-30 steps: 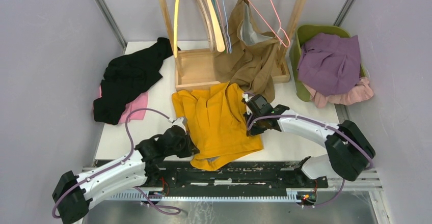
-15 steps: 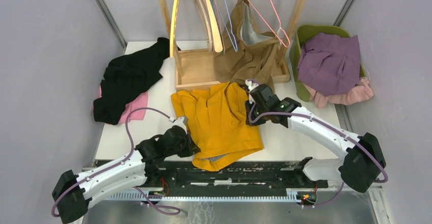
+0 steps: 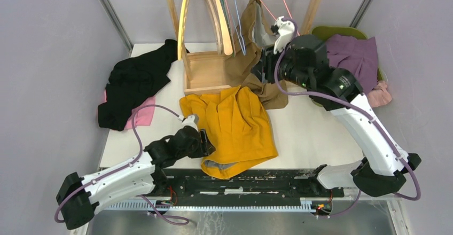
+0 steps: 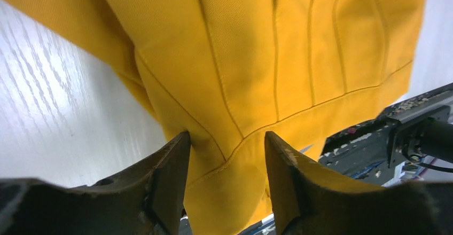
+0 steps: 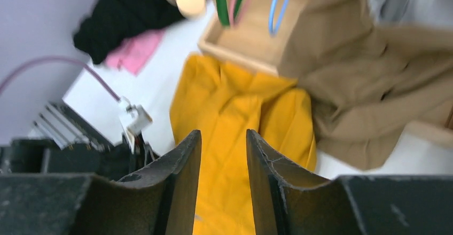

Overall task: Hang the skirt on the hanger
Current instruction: Flatten out the skirt at the center of the board.

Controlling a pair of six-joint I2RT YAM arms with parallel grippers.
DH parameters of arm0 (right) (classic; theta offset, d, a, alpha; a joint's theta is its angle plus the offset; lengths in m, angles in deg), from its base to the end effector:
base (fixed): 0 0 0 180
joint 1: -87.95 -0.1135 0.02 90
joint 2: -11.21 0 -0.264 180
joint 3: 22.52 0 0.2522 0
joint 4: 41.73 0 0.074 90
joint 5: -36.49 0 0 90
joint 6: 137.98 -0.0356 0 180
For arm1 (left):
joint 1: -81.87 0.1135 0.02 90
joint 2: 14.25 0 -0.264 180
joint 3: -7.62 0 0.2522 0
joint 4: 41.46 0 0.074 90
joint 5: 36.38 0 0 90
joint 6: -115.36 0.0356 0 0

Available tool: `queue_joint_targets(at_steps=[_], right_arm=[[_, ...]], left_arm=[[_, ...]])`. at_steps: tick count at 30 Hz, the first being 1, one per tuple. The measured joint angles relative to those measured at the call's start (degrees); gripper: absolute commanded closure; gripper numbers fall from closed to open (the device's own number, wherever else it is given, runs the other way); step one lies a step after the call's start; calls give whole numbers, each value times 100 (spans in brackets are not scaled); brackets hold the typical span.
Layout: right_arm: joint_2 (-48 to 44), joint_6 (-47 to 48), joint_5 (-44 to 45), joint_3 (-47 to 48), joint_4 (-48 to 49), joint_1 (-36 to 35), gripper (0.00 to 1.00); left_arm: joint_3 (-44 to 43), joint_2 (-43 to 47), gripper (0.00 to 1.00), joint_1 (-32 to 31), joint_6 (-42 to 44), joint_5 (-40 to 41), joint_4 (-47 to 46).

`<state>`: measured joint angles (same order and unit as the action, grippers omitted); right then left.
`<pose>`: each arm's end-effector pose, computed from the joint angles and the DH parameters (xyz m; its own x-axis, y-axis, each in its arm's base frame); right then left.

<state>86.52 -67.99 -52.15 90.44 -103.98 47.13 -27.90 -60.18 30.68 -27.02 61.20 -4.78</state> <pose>0.1915 0.1643 0.4773 -0.5140 0.0080 -0.8577 -0.4909 0.8173 0.3018 0.1032 -0.1208 0.1776 -0.8474 -0.1991 -0.4921 0.0735 0.8740 -0.4803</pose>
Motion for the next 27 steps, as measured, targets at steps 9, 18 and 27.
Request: queue_joint_targets(at_steps=[9, 18, 27], right_arm=[[516, -81, -238, 866, 1145, 4, 67], [846, -562, -1071, 459, 2645, 2, 67], [968, -881, -1759, 411, 3563, -157, 67]], left_arm=[[-380, 356, 24, 0, 122, 234, 448], [-396, 450, 22, 0, 125, 245, 691], [-798, 428, 1, 0, 177, 450, 861]])
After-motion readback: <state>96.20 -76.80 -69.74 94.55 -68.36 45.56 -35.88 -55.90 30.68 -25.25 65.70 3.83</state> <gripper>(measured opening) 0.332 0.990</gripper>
